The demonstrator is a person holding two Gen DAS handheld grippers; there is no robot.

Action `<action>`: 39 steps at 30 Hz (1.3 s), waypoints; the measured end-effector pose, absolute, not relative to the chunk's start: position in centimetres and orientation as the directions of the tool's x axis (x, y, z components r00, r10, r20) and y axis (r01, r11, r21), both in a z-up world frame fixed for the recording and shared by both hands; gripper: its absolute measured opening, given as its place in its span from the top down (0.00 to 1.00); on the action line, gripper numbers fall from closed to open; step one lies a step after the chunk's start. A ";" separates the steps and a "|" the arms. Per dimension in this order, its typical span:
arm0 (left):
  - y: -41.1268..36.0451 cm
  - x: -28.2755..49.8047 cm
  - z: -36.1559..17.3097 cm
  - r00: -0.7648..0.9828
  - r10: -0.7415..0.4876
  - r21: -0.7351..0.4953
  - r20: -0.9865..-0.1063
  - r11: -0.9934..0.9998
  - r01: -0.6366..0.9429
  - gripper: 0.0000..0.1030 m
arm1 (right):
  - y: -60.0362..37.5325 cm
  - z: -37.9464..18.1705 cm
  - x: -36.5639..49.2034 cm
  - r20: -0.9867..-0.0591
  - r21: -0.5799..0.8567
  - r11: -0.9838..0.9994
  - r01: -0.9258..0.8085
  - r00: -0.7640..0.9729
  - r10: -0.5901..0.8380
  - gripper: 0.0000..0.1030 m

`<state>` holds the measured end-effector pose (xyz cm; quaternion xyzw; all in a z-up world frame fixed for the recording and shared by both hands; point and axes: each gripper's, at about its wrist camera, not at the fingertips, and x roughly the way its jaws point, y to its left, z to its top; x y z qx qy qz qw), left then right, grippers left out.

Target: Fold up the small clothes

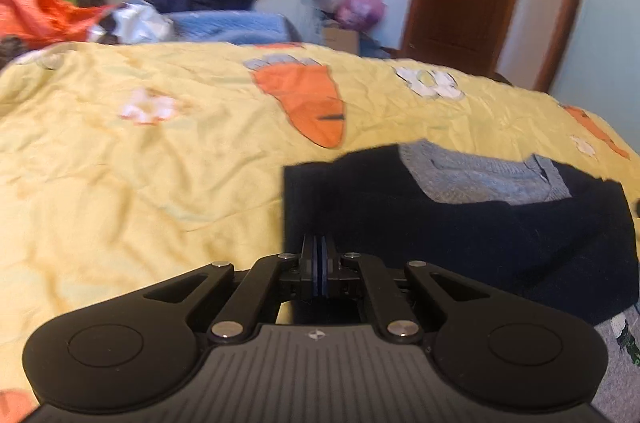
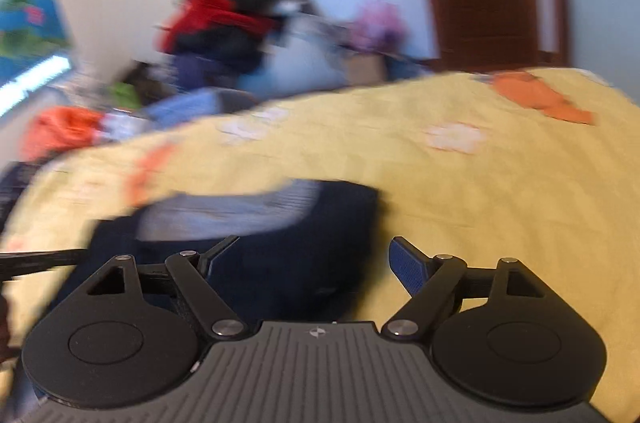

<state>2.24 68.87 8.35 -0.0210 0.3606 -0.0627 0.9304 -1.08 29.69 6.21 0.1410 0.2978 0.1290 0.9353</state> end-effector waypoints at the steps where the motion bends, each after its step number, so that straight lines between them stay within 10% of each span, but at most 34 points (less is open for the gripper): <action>1: 68.8 1.9 8.6 0.735 -0.142 -0.087 -0.663 0.990 0.112 0.96 | 29.6 6.0 -0.7 -0.523 0.396 0.899 -0.187 0.758 0.389 0.22; 7: 68.8 2.1 7.2 0.726 -0.081 -0.013 -0.683 0.995 0.099 0.97 | 29.1 3.7 1.1 -0.528 0.641 0.753 -0.153 0.623 0.576 0.18; 10: 69.6 2.3 6.6 0.723 -0.027 0.009 -0.690 0.999 0.046 0.97 | 29.7 3.0 1.0 -0.629 0.503 0.859 -0.095 0.641 0.439 0.43; 21: 68.1 -0.5 10.0 0.793 -0.108 -0.011 -0.600 0.992 0.127 0.96 | 35.7 5.2 -1.5 -0.671 0.052 0.978 -0.201 0.718 0.183 0.54; 39: 66.5 4.6 7.5 0.731 -0.034 0.081 -0.681 0.989 0.122 0.95 | 35.3 6.4 -2.3 -0.658 0.033 0.966 -0.258 0.722 0.216 0.46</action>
